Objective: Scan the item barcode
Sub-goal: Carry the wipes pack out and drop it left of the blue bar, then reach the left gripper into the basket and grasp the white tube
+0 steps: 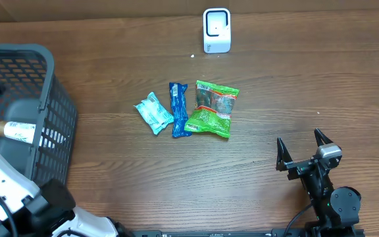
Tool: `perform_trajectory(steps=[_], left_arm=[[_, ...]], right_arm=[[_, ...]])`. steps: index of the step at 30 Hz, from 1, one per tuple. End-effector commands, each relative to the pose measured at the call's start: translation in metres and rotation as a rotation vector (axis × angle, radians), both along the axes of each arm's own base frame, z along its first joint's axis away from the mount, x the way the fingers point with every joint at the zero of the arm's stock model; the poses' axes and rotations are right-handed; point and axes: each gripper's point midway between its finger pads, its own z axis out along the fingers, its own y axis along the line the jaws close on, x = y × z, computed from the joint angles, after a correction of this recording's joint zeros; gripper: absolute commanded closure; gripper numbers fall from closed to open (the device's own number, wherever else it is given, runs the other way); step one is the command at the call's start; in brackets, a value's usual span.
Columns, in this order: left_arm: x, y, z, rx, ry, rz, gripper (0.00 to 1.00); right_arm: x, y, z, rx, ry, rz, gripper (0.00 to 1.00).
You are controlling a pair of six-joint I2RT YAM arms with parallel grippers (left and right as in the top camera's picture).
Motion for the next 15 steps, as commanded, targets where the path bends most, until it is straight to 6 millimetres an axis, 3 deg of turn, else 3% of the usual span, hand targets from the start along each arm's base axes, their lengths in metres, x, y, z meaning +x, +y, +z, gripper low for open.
perform_trajectory(steps=[1,6,15], left_arm=[[-0.014,0.024,-0.059,-0.091,0.102,0.105,0.39],[-0.013,0.041,-0.115,-0.130,0.123,0.173,0.37],[0.008,0.056,-0.189,-0.101,0.066,0.177,0.32]], right_arm=[[0.000,0.001,-0.002,0.002,-0.002,0.003,0.00],[0.000,0.001,-0.002,0.002,-0.002,0.003,0.00],[0.000,0.001,-0.002,0.002,-0.002,0.004,0.00]])
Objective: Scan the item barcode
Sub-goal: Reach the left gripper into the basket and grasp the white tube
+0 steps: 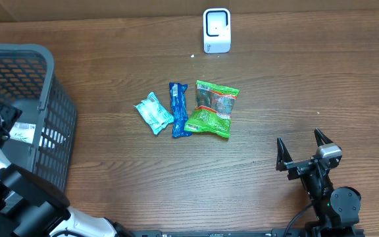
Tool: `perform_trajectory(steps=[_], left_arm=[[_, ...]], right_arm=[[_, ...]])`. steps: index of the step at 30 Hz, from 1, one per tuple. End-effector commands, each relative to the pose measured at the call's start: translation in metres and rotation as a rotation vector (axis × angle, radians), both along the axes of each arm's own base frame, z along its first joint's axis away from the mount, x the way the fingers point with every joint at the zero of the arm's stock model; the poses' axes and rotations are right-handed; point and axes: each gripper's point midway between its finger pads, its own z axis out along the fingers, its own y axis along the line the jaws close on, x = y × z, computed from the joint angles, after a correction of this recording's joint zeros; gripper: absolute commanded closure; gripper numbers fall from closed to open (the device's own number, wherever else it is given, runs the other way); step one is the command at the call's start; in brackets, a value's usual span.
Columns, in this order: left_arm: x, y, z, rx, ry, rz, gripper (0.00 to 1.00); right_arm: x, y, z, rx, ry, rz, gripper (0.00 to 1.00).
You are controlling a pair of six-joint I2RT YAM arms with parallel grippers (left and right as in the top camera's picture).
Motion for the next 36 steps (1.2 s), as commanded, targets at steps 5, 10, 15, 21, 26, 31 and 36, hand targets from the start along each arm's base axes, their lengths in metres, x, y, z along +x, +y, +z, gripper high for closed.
perform_trajectory(steps=[5,10,15,21,26,31,36], left_arm=[[0.000,-0.004,-0.058,-0.001,-0.018,0.013,0.26],[0.006,-0.002,-0.083,0.036,-0.059,0.007,0.14],[0.016,-0.009,-0.096,0.056,-0.090,-0.014,0.08],[0.025,-0.019,-0.098,0.056,-0.097,-0.041,0.13],[0.019,-0.029,-0.108,0.038,-0.066,-0.049,0.17],[0.006,-0.033,-0.121,0.029,-0.023,-0.039,0.19],[0.000,-0.033,-0.126,0.041,0.000,-0.031,0.34]], right_arm=[[0.000,0.001,-0.002,0.002,-0.003,0.004,0.00],[0.000,0.001,-0.002,0.002,-0.003,0.004,0.00],[0.000,0.001,-0.002,0.002,-0.003,0.003,0.00],[0.000,0.001,-0.002,0.002,-0.003,0.004,0.00],[0.000,0.001,-0.002,0.002,-0.003,0.004,0.00],[0.000,0.001,-0.002,0.002,-0.003,0.004,0.00],[0.000,0.001,-0.002,0.002,-0.003,0.004,0.00]])
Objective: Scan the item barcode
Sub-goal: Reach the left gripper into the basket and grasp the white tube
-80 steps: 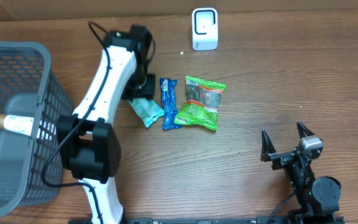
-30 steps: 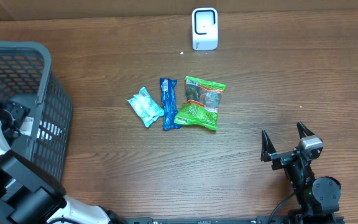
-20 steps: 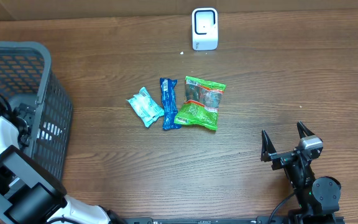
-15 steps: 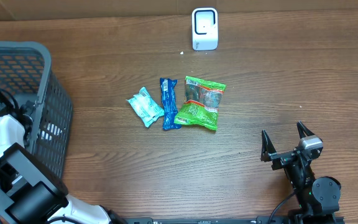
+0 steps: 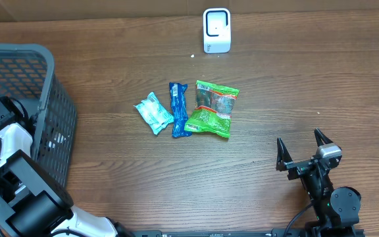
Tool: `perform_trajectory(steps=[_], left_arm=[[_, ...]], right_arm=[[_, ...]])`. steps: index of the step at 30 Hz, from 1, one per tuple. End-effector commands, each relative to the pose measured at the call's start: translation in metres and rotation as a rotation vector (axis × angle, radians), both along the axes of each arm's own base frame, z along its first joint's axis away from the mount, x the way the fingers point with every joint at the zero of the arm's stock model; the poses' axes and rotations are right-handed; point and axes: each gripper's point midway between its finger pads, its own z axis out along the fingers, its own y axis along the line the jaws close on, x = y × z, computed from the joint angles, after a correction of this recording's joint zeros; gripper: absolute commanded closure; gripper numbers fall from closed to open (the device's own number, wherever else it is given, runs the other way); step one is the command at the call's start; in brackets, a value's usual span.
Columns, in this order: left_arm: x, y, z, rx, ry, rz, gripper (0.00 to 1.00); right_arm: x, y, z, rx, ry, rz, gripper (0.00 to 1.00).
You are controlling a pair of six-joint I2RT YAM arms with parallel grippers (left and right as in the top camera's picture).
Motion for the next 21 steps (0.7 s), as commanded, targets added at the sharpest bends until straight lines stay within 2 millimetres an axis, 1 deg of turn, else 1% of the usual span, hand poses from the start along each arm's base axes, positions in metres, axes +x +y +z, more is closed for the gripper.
perform_trajectory(steps=[1,2,3,4,5,6,10,12,14,16,18,20,21], left_arm=[[-0.011,-0.005,-0.009,-0.003,0.034,0.017,0.45],[-0.010,-0.004,-0.009,0.000,0.029,0.017,0.65],[-0.009,-0.004,-0.008,0.000,0.026,0.017,0.78],[-0.008,-0.004,-0.008,-0.001,0.022,0.015,0.88],[-0.008,-0.005,-0.008,-0.002,0.019,0.014,0.93],[-0.007,-0.004,-0.008,-0.001,0.019,0.014,0.96],[-0.005,-0.006,-0.003,-0.014,0.010,0.006,0.96],[-0.002,-0.007,0.007,-0.022,-0.004,0.001,0.96],[0.004,-0.007,0.024,-0.024,-0.030,-0.007,0.96],[0.008,-0.004,0.049,-0.002,-0.055,-0.008,0.96],[0.011,0.000,0.080,0.026,-0.087,-0.008,0.96],[0.013,0.001,0.116,0.062,-0.128,-0.010,0.96],[0.013,0.002,0.140,0.091,-0.155,-0.020,0.96]], right_arm=[[0.000,0.001,-0.002,0.003,-0.002,0.004,0.00],[0.000,0.001,-0.002,0.003,-0.002,0.004,0.00],[0.000,0.001,-0.002,0.003,-0.002,0.004,0.00],[0.000,0.001,-0.002,0.003,-0.002,0.004,0.00],[0.000,0.001,-0.002,0.003,-0.002,0.004,0.00],[0.000,0.001,-0.002,0.003,-0.002,0.004,0.00],[0.000,0.001,-0.002,0.003,-0.002,0.004,0.00],[0.000,0.001,-0.002,0.003,-0.002,0.004,0.00],[0.000,0.001,-0.002,0.003,-0.002,0.004,0.00],[0.000,0.001,-0.002,0.003,-0.002,0.004,0.00],[0.000,0.001,-0.002,0.003,-0.002,0.004,0.00],[0.000,0.001,-0.002,0.003,-0.002,0.004,0.00],[0.000,0.001,-0.002,0.003,-0.002,0.004,0.00]])
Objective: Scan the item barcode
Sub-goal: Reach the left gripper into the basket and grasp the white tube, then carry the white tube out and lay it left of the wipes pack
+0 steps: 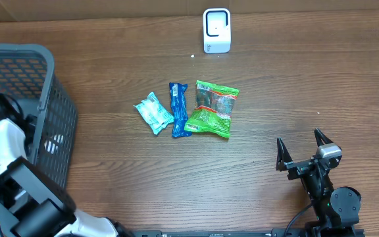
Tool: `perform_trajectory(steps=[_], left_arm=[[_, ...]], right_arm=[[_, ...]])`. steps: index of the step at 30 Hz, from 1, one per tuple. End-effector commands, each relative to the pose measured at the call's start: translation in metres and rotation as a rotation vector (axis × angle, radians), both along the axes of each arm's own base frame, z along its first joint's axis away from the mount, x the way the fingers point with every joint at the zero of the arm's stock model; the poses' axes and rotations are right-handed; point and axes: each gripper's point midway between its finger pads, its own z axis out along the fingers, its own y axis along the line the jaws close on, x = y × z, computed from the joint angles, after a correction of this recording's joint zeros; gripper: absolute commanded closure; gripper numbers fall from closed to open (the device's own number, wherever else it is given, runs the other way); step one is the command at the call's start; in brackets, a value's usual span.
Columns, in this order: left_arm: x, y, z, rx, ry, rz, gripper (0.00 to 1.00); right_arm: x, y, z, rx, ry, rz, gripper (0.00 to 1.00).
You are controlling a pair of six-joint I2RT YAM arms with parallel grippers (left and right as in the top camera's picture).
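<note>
Three packets lie mid-table: a teal packet (154,113), a blue bar (178,108) and a green snack bag (212,107). The white barcode scanner (216,29) stands at the far edge. My left arm (5,141) reaches down into the grey mesh basket (41,79) at the left. Its wrist covers the fingers and whatever lies under them. My right gripper (303,150) rests open near the front right, holding nothing.
The basket's tall mesh walls surround the left arm. A cardboard wall runs along the table's far edge behind the scanner. A small white speck (192,56) lies left of the scanner.
The left arm has shifted slightly toward the basket's left and far side. The packets, the scanner and the right arm have not moved.
At first a white bottle with a tan cap lay in the basket, with the left arm low at the front left. Then the arm was over the bottle, only its label showing. After that the arm covered it fully, and still does.
</note>
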Motion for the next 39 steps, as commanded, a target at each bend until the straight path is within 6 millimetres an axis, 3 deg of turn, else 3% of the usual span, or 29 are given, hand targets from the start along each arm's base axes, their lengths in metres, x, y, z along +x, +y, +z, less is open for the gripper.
perform_trajectory(steps=[1,5,10,14,17,20,23,25,26,31,34,39], left_arm=[[0.023,0.014,0.119,0.184,-0.218,-0.032,0.96],[0.016,0.008,0.187,0.279,-0.300,-0.060,0.96],[0.003,-0.012,0.255,0.375,-0.403,-0.133,0.96],[0.010,-0.054,0.296,0.415,-0.519,-0.340,0.96],[0.019,-0.098,0.309,0.404,-0.579,-0.486,0.96],[0.030,-0.148,0.303,0.346,-0.577,-0.623,0.96],[0.042,-0.196,0.284,0.286,-0.527,-0.763,0.96],[0.049,-0.228,0.267,0.244,-0.482,-0.855,0.96],[0.055,-0.257,0.250,0.204,-0.433,-0.940,0.96],[0.065,-0.320,0.197,0.070,-0.285,-1.095,0.96],[0.065,-0.334,0.161,0.036,-0.148,-1.124,0.96],[0.058,-0.315,0.109,0.018,0.099,-0.999,0.96]], right_arm=[[0.000,0.001,-0.002,0.002,-0.003,0.004,0.00],[0.000,0.001,-0.002,0.002,-0.003,0.003,0.00],[0.000,0.001,-0.002,0.002,-0.003,0.003,0.00],[0.000,0.001,-0.002,0.002,-0.003,0.004,0.00],[0.000,0.001,-0.002,0.002,-0.003,0.004,0.00],[0.000,0.001,-0.002,0.002,-0.003,0.004,0.00],[0.000,0.001,-0.002,0.002,-0.003,0.004,0.00],[0.000,0.001,-0.002,0.002,-0.003,0.004,0.00],[0.000,0.001,-0.002,0.002,-0.003,0.004,0.00],[0.000,0.001,-0.002,0.002,-0.003,0.004,0.00],[0.000,0.001,-0.002,0.002,-0.003,0.003,0.00],[0.000,0.001,-0.002,0.002,-0.003,0.004,0.00]])
